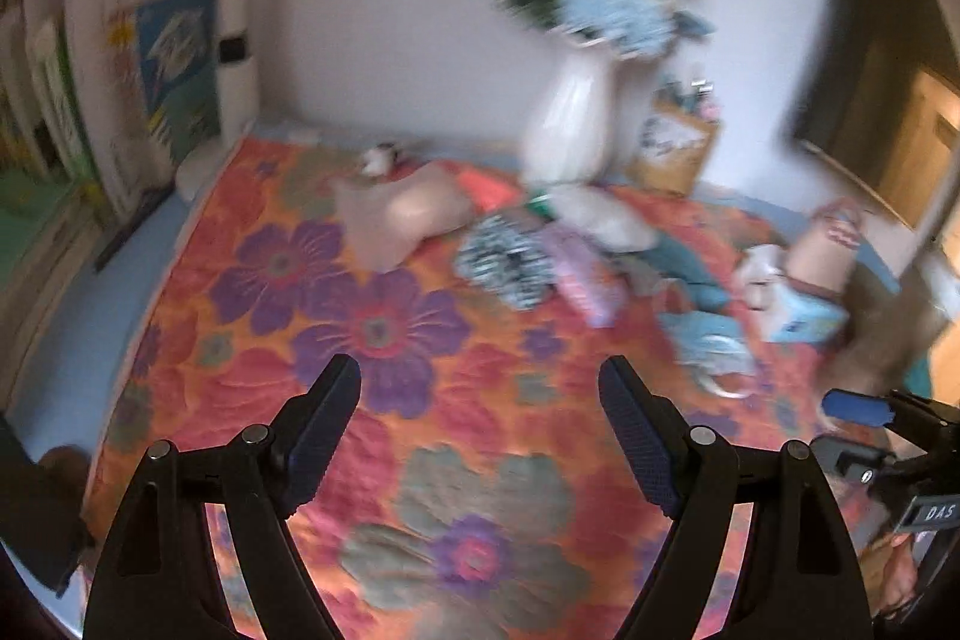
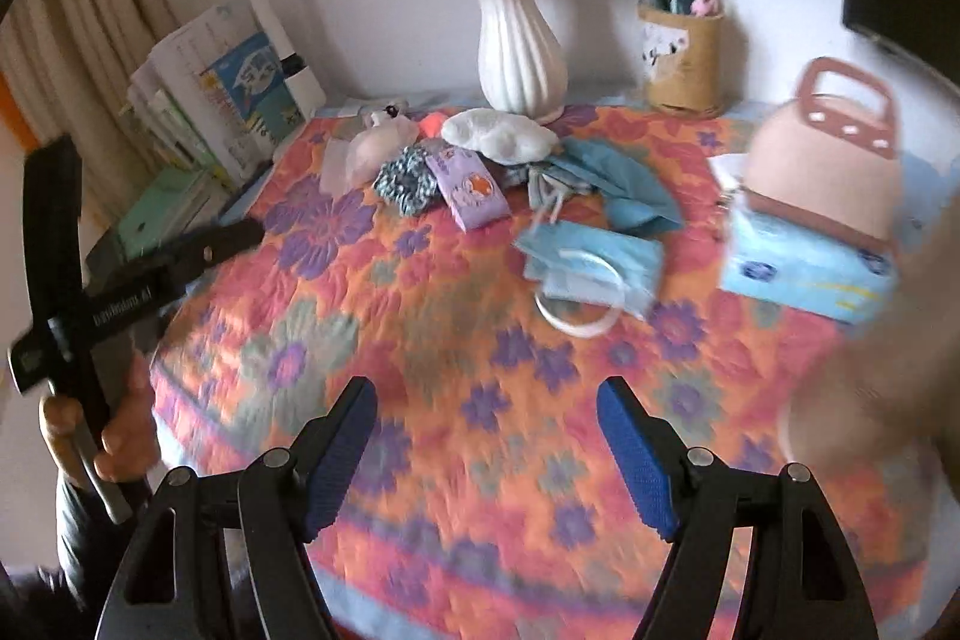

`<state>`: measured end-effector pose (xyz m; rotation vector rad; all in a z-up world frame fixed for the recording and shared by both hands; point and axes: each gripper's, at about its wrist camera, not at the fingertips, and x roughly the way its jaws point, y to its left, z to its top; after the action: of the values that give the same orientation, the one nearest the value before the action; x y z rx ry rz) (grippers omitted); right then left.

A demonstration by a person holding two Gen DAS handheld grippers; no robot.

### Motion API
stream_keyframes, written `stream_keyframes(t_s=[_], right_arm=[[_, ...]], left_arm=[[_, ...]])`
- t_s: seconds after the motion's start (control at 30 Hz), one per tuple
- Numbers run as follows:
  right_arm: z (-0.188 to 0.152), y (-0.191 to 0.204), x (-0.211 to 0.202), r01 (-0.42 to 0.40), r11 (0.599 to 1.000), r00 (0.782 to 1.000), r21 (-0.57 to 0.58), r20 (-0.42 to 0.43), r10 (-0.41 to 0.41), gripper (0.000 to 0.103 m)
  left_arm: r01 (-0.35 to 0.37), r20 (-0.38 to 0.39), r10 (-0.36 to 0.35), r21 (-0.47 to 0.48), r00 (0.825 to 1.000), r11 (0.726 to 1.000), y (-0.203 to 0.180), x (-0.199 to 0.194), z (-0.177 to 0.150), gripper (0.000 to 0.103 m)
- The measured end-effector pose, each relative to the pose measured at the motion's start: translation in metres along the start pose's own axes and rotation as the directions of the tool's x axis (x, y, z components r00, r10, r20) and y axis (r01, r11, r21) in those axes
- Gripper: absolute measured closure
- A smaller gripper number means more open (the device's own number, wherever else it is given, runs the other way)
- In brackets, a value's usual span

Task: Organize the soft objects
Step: 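Move both open tools back over the bed, then grasp the checked scrunchie with the left tool while the right tool grasps the blue face masks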

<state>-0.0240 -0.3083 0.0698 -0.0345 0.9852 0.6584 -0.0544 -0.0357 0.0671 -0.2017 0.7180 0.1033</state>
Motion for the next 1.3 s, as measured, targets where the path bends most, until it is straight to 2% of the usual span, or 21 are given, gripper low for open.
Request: stream_keyframes(t_s=[0.17, 0.33, 0.4, 0.43, 0.47, 0.5, 0.67, 0.87, 0.93, 1.03, 1.1, 1.17, 1.23, 1.3], right_arm=[[0.01, -0.009, 0.048, 0.064, 0.997, 0.997, 0.051, 0.044, -0.066, 0.029], [-0.001, -0.017, 0.074, 0.103, 0.992, 0.985, 0.071, 0.129, -0.112, 0.029], [-0.002, -0.017, 0.075, 0.118, 0.99, 0.983, 0.076, 0.132, -0.127, 0.029], [-0.002, -0.017, 0.073, 0.13, 0.989, 0.979, 0.075, 0.151, -0.14, 0.024], [-0.002, -0.016, 0.071, 0.144, 0.987, 0.974, 0.078, 0.163, -0.155, 0.015], [-0.002, -0.017, 0.071, 0.153, 0.985, 0.973, 0.081, 0.164, -0.164, 0.014], [-0.002, -0.021, 0.07, 0.147, 0.984, 0.971, 0.099, 0.174, -0.162, 0.013], [-0.004, -0.031, 0.06, 0.116, 0.983, 0.963, 0.145, 0.228, -0.147, 0.013], [-0.003, -0.033, 0.06, 0.115, 0.981, 0.964, 0.155, 0.221, -0.148, 0.013], [-0.002, -0.041, 0.063, 0.116, 0.971, 0.974, 0.208, 0.168, -0.153, 0.013], [0.001, -0.048, 0.062, 0.089, 0.964, 0.984, 0.251, 0.129, -0.124, 0.013], [0.009, -0.05, 0.058, 0.068, 0.962, 0.986, 0.263, 0.129, -0.104, 0.013], [0.021, -0.046, 0.06, 0.117, 0.968, 0.984, 0.223, 0.108, -0.144, 0.011], [0.033, -0.041, 0.074, 0.197, 0.966, 0.977, 0.164, 0.044, -0.207, 0.01]], left_arm=[[-0.06, -0.026, 0.059, -0.016, 0.998, 0.998, 0.018, 0.044, -0.008, 0.022], [-0.107, -0.047, 0.107, 0.003, 0.993, 0.994, 0.014, 0.061, -0.018, 0.022], [-0.119, -0.025, 0.119, 0.007, 0.993, 0.993, 0.013, 0.059, -0.019, 0.022], [-0.122, -0.027, 0.123, 0.006, 0.992, 0.992, 0.014, 0.059, -0.019, 0.022], [-0.123, -0.03, 0.123, 0.005, 0.992, 0.992, 0.014, 0.06, -0.019, 0.022], [-0.123, -0.031, 0.123, 0.001, 0.992, 0.992, 0.015, 0.06, -0.019, 0.022], [-0.123, -0.031, 0.122, -0.029, 0.992, 0.992, 0.02, 0.061, -0.018, 0.022], [-0.127, -0.024, 0.126, -0.018, 0.992, 0.992, 0.018, 0.059, -0.019, 0.023], [-0.107, -0.045, 0.106, -0.028, 0.993, 0.994, 0.02, 0.059, -0.018, 0.023], [-0.047, -0.092, 0.042, -0.053, 0.995, 0.998, 0.022, 0.047, -0.015, 0.025], [0.003, -0.07, -0.007, -0.059, 0.998, 0.998, 0.016, 0.03, -0.007, 0.025], [0.015, -0.051, -0.017, -0.041, 0.999, 0.999, 0.006, 0.021, 0.008, 0.025], [0.01, -0.039, -0.011, -0.02, 0.999, 1.0, -0.005, 0.024, 0.024, 0.025], [0.027, -0.026, -0.027, -0.003, 0.999, 1.0, -0.015, 0.038, 0.038, 0.025]])
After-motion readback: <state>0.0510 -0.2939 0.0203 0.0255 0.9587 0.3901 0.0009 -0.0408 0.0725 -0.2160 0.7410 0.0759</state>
